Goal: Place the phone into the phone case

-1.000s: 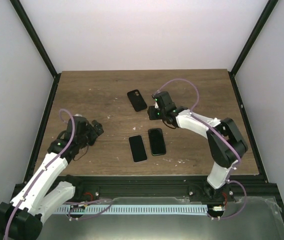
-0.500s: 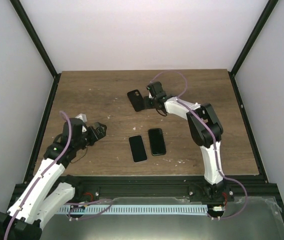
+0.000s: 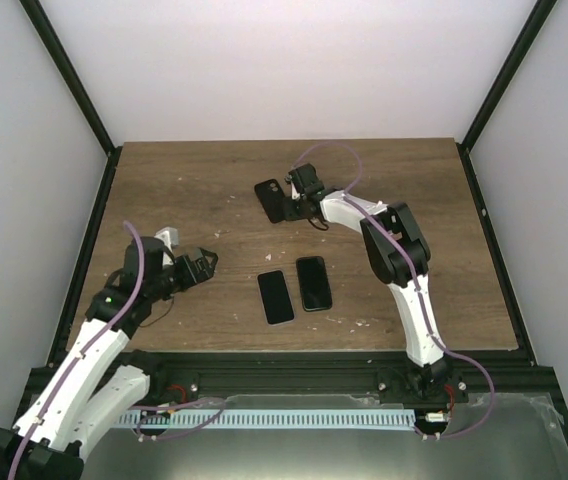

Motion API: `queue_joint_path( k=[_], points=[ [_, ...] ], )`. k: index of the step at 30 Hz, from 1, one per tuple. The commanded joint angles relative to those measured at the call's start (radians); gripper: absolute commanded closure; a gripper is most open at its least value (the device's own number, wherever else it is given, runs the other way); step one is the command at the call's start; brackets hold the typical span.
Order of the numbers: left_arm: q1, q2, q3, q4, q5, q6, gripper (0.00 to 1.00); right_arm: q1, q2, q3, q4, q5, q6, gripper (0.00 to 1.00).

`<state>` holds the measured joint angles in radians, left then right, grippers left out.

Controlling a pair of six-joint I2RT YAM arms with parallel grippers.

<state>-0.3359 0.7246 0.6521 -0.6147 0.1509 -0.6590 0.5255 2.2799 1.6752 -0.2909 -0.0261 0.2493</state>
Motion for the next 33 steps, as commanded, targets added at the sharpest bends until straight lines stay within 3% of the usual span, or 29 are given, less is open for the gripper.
queue_joint_path(
  k=[1,7,18,33],
  points=[
    [0.005,-0.023,0.019,0.009,0.042,0.046,0.00,-0.006,0.015,0.040,-0.037,-0.016,-0.018,0.78],
    [0.005,-0.052,0.031,0.002,0.036,0.052,0.00,-0.006,-0.017,0.031,-0.065,-0.057,0.008,0.99],
    [0.005,-0.086,0.098,-0.065,-0.059,0.159,0.00,0.056,-0.240,-0.223,0.027,-0.187,0.217,0.99],
    [0.005,-0.080,0.081,-0.064,-0.115,0.050,0.00,0.276,-0.368,-0.359,0.011,-0.132,0.461,0.99]
  ],
)
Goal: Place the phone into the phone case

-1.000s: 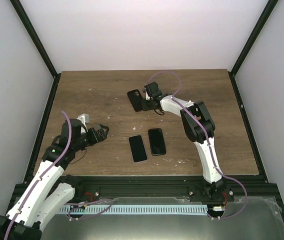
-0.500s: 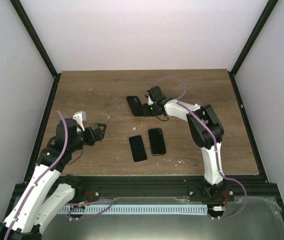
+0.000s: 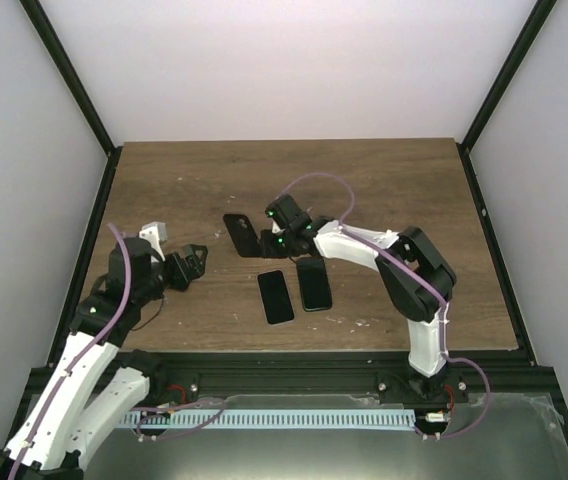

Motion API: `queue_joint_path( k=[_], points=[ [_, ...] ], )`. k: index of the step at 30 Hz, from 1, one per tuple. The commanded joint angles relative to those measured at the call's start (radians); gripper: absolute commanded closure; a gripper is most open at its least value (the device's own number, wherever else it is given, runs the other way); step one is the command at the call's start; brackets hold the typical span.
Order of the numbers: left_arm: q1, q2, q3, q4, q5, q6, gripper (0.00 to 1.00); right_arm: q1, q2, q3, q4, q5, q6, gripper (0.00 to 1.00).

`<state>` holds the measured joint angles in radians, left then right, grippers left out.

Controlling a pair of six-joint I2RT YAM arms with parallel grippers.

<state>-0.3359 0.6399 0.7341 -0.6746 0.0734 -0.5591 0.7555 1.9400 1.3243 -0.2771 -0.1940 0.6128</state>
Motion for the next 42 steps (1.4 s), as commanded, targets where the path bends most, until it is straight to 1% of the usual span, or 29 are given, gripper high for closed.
queue_joint_path(
  k=[1,4,7,9,11,13,15,17,19,23,26,27,28,30,31,33,36,37,38,39,41,42],
  points=[
    [0.005,0.008,-0.002,-0.007,-0.050,-0.062,0.00,0.061,-0.035,-0.019,0.002,0.042,0.119,0.99],
    [0.004,0.014,-0.009,-0.007,-0.076,-0.112,0.00,0.116,-0.058,-0.066,0.041,0.082,0.183,0.99],
    [0.005,0.024,-0.024,0.004,-0.078,-0.150,0.00,0.165,-0.050,-0.083,0.025,0.145,0.248,0.99],
    [0.005,0.034,-0.038,0.010,-0.086,-0.189,0.00,0.187,-0.037,-0.101,0.028,0.151,0.288,0.99],
    [0.006,0.049,-0.053,0.000,-0.121,-0.246,0.00,0.218,-0.022,-0.110,0.040,0.166,0.307,0.99],
    [0.006,0.072,-0.062,-0.019,-0.176,-0.309,0.00,0.244,-0.005,-0.093,0.001,0.210,0.324,0.98],
    [0.009,0.109,-0.059,-0.036,-0.212,-0.353,0.00,0.251,-0.001,-0.098,-0.020,0.232,0.350,0.94],
    [0.021,0.158,-0.043,-0.040,-0.214,-0.361,0.00,0.250,-0.010,-0.110,-0.027,0.246,0.363,0.86],
    [0.024,0.208,-0.012,-0.023,-0.211,-0.309,0.00,0.251,-0.033,-0.114,-0.033,0.254,0.355,0.74],
    [0.026,0.283,0.068,-0.018,-0.235,-0.188,0.01,0.251,-0.116,-0.152,0.008,0.243,0.298,0.63],
    [0.028,0.333,0.135,-0.025,-0.254,-0.079,0.01,0.250,-0.194,-0.204,0.064,0.210,0.239,0.50],
    [0.029,0.356,0.172,-0.026,-0.242,-0.014,0.01,0.250,-0.222,-0.223,0.082,0.198,0.222,0.43],
    [0.029,0.368,0.198,-0.018,-0.207,0.086,0.03,0.250,-0.251,-0.245,0.096,0.187,0.198,0.38],
    [0.028,0.367,0.232,0.000,-0.092,0.282,0.13,0.251,-0.311,-0.288,0.122,0.178,0.163,0.33],
    [0.028,0.362,0.247,0.000,-0.068,0.357,0.16,0.250,-0.341,-0.307,0.121,0.187,0.164,0.31],
    [0.028,0.361,0.287,-0.026,-0.081,0.459,0.18,0.248,-0.401,-0.342,0.122,0.186,0.164,0.27],
    [0.028,0.382,0.342,-0.073,-0.123,0.608,0.14,0.247,-0.493,-0.385,0.120,0.181,0.148,0.20],
    [0.028,0.391,0.347,-0.084,-0.136,0.642,0.13,0.247,-0.524,-0.397,0.117,0.181,0.141,0.14],
    [0.028,0.399,0.351,-0.092,-0.138,0.685,0.11,0.247,-0.554,-0.408,0.116,0.182,0.138,0.04],
    [0.028,0.407,0.348,-0.106,-0.115,0.735,0.09,0.247,-0.586,-0.420,0.119,0.182,0.134,0.00],
    [0.028,0.408,0.322,-0.139,-0.064,0.854,0.07,0.247,-0.653,-0.451,0.135,0.178,0.129,0.00],
    [0.028,0.403,0.302,-0.144,-0.053,0.903,0.04,0.246,-0.701,-0.467,0.141,0.178,0.130,0.00]
  ],
)
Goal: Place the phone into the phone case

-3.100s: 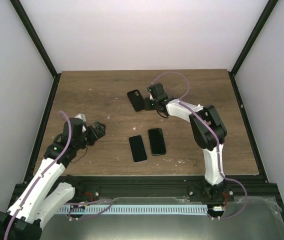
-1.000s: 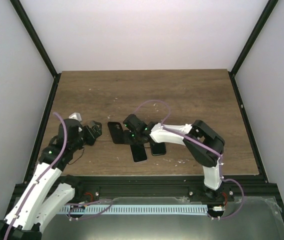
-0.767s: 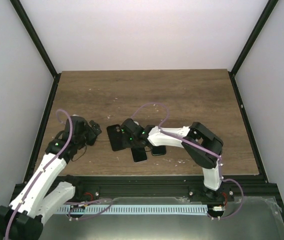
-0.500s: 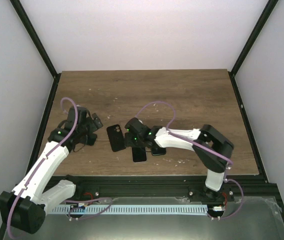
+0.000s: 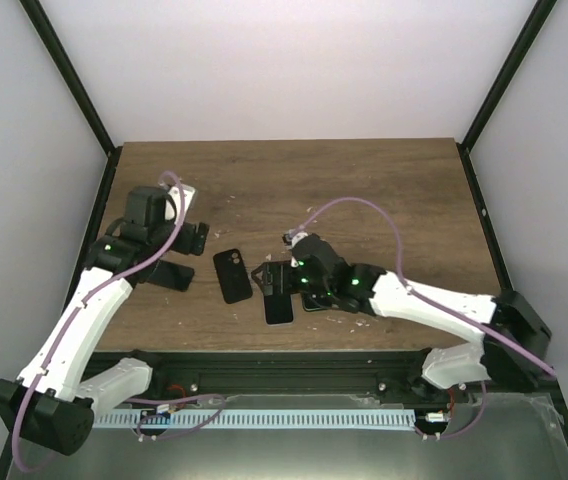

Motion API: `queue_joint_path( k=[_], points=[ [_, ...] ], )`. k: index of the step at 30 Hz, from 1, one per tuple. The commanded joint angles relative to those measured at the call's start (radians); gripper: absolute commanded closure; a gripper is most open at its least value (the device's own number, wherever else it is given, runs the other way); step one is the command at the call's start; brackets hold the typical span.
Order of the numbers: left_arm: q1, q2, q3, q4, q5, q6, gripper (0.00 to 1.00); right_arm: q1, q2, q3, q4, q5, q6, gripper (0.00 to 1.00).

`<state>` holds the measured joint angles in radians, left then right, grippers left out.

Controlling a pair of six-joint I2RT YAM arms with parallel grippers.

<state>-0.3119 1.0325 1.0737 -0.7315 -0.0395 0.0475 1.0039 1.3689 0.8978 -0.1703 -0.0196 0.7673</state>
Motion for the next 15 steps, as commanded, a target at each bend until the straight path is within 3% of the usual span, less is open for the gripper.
queue_joint_path(
  k=[1,5,8,11,15],
  points=[
    [0.004,0.004,-0.054,-0.085,0.053,0.339,0.01,-0.001,-0.162,-0.054,0.038,0.003,-0.027,0.00],
    [0.004,-0.028,-0.120,-0.063,0.065,0.539,0.00,-0.002,-0.297,-0.091,0.013,0.019,-0.032,0.00],
    [0.004,-0.009,-0.138,-0.142,0.125,0.716,0.00,-0.002,-0.377,-0.105,0.001,0.020,-0.040,0.00],
    [0.004,0.067,-0.139,-0.194,0.102,0.851,0.00,-0.002,-0.437,-0.107,-0.015,0.015,-0.042,0.00],
    [0.009,0.194,-0.081,-0.273,0.041,0.918,0.00,-0.001,-0.496,-0.097,-0.054,0.024,-0.052,0.00]
  ],
)
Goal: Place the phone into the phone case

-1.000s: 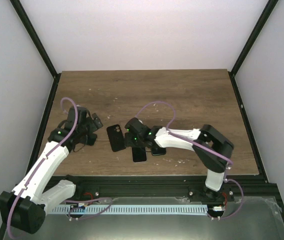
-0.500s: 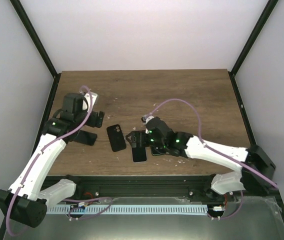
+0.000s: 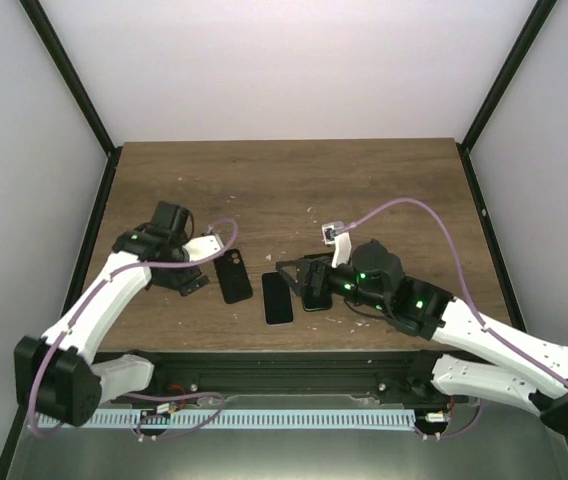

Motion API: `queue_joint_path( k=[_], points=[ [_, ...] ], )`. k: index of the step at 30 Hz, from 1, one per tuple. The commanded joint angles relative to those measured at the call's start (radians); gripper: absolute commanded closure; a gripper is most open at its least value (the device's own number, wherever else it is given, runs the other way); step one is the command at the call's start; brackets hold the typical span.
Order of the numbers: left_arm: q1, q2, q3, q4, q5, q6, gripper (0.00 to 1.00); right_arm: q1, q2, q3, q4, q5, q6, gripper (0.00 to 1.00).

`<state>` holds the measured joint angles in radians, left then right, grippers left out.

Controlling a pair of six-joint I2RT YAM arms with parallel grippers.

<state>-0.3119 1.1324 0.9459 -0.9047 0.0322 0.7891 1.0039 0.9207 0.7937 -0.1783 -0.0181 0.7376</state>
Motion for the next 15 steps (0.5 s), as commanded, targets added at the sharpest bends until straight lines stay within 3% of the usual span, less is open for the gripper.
queue_joint_path(
  k=[1,6,15],
  points=[
    [0.011,0.115,0.061,-0.110,-0.031,0.189,0.00,-0.001,-0.061,0.008,-0.063,0.030,-0.024,0.00],
    [0.045,0.227,0.116,-0.130,-0.087,0.264,0.00,-0.001,-0.141,-0.024,-0.070,0.073,-0.031,0.00],
    [0.123,0.342,0.036,-0.007,-0.178,0.389,0.01,-0.001,-0.239,-0.047,-0.095,0.092,-0.045,0.00]
  ],
)
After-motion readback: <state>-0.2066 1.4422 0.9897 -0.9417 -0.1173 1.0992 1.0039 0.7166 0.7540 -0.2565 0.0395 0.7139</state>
